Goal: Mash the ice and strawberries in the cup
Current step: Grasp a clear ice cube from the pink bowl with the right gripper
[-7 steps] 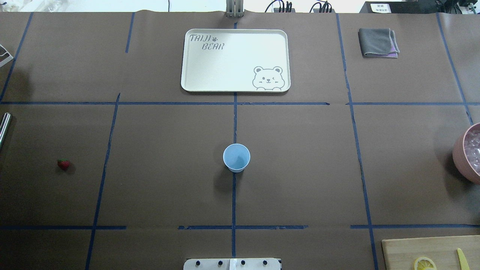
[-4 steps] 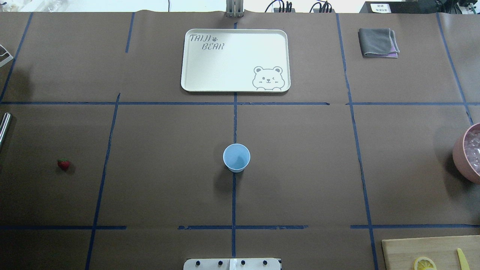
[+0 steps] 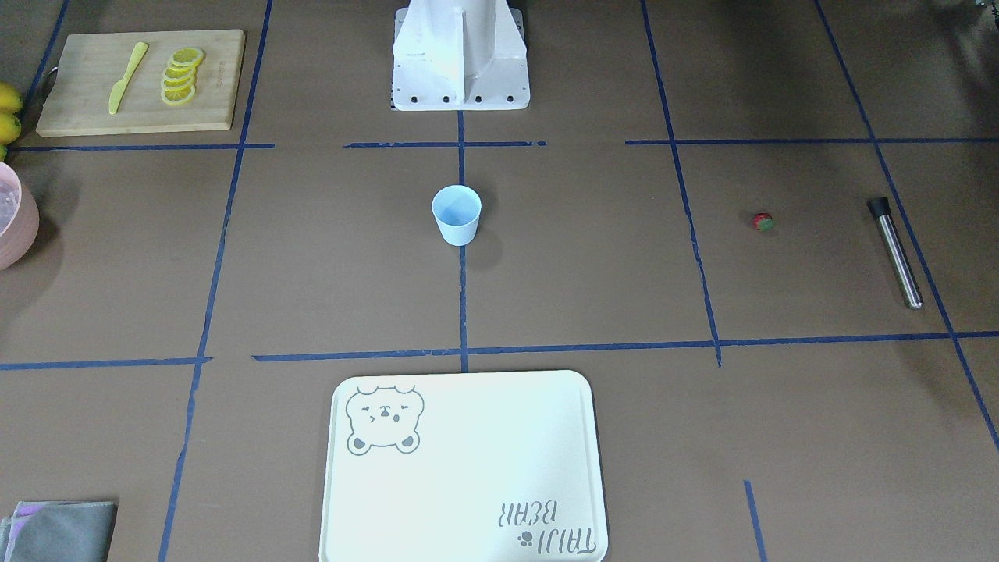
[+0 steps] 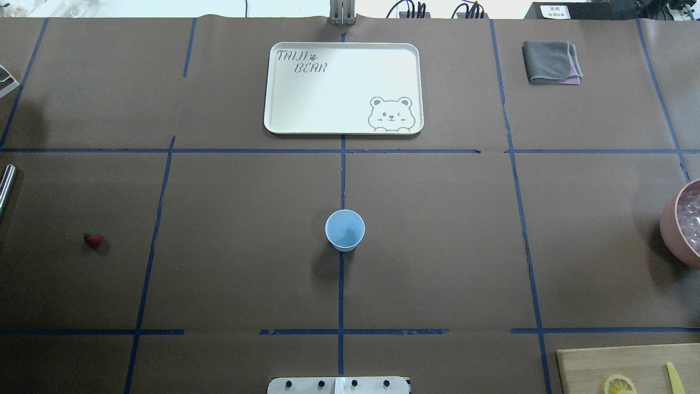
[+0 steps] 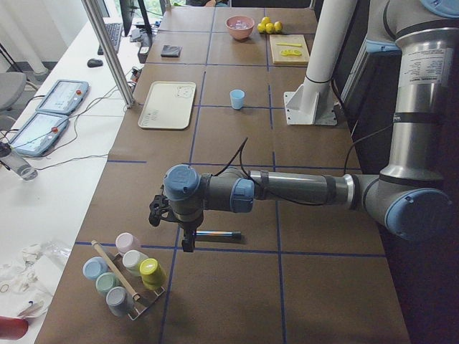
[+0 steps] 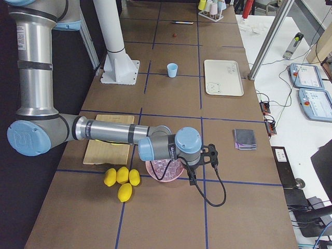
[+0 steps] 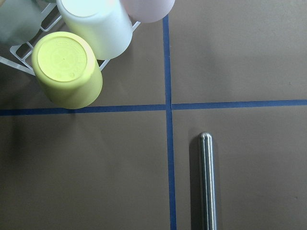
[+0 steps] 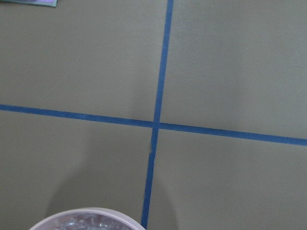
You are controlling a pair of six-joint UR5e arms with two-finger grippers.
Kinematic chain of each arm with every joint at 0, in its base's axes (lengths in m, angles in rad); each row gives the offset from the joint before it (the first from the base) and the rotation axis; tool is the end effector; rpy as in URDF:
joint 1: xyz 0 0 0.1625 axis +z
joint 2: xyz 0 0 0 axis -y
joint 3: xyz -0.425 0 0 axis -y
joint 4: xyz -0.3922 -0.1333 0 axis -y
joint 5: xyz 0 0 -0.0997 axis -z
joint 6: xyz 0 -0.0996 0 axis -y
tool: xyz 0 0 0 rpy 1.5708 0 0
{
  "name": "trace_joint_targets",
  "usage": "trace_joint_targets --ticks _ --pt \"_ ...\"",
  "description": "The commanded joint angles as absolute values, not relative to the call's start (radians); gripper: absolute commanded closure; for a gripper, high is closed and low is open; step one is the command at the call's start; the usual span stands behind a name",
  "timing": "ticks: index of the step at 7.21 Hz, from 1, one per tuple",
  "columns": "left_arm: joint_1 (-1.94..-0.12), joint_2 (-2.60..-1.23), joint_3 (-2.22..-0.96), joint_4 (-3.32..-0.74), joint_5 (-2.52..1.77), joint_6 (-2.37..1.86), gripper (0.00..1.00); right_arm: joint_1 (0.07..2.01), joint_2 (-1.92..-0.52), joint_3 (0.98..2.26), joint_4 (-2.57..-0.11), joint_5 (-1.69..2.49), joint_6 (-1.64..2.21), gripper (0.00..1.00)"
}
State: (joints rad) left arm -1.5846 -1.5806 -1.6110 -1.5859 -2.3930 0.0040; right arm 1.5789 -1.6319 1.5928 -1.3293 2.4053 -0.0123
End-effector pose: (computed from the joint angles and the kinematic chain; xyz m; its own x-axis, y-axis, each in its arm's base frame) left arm -0.0672 -0.4989 0.6290 0.6813 0.0423 -0.7308 0.0111 0.9976 0.0680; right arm 0.0634 -0.4766 0.6475 0.6728 -0.1555 0.7233 0.0003 0.9777 0.2099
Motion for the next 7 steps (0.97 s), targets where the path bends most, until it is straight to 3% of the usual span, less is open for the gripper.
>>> trace_joint_targets --ticks 1,7 --pt "-1.585 -1.580 -1.612 -1.586 -2.393 0.005 0.00 1.522 -1.664 1.656 -1.325 2.411 -0.005 0.02" --pt "-1.585 -1.577 -1.615 -1.588 -2.395 0.003 0.00 1.385 -1.701 1.717 -1.318 2.436 0.153 0.33"
